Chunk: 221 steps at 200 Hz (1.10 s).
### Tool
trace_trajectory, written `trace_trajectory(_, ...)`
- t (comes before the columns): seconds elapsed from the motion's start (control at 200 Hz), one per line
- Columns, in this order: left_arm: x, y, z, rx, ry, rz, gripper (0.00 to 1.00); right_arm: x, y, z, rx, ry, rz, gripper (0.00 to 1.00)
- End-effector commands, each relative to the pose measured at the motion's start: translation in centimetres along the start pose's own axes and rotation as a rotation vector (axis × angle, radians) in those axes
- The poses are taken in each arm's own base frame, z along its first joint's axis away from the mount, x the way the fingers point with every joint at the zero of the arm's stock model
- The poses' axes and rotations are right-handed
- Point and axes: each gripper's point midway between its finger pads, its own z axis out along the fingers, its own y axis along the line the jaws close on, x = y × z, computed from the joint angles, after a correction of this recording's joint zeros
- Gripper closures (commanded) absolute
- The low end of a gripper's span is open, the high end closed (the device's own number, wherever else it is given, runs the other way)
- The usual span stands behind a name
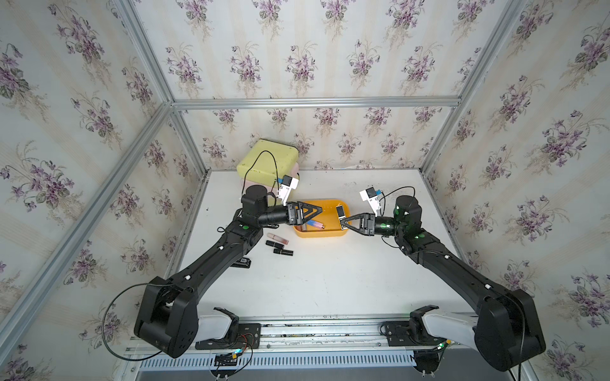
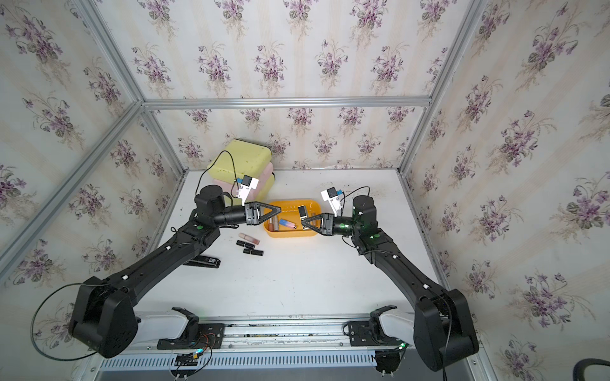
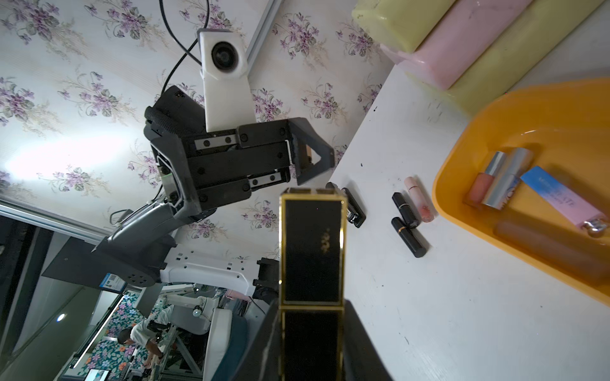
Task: Put the lipstick into the storage box
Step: Place the lipstick in the storage box.
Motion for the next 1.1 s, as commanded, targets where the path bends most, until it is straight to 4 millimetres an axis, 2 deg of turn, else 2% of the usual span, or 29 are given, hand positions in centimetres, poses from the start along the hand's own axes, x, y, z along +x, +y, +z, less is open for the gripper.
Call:
trace_trajectory(0.0, -1.2, -1.4, 1.3, 0.062, -0.030, 0.047, 0.00, -0.3, 1.4, -0.1, -0.047, 0.000, -0.034, 0.79)
trace_trajectory(0.06, -1.4, -1.9, 1.7, 0.080, -0.031, 0.057, 0.00, -0.3, 1.5, -0.2, -0.049, -0.001, -0.035, 0.79)
trace_trajectory(0.08, -1.0, -1.0, 2.4, 0.072, -0.017, 0.038, 0.00, -0.3, 1.5, -0.2, -0.051, 0.000, -0.035, 0.80)
trace_trajectory(0.18, -1.0, -1.1, 3.2, 0.082, -0.014, 0.041, 0.01, -0.3, 1.8, -0.3, -0.060, -0.003, -0.037, 0.80)
trace_trajectory(0.53, -0.6, -2.3, 4.6, 0.125, 0.003, 0.067, 0.02, -0.5, 2.7, -0.3, -0.103, -0.010, -0.027, 0.80)
trace_trajectory(0.849, -0.4, -3.5, 6.1, 0.162, 0.014, 0.072, 0.09, -0.5, 3.2, -0.4, -0.115, -0.015, -0.025, 0.79)
trace_trajectory(1.099, 0.0, -4.0, 6.8, 0.182, 0.026, 0.065, 0.19, -0.5, 3.2, -0.5, -0.112, -0.019, -0.029, 0.80)
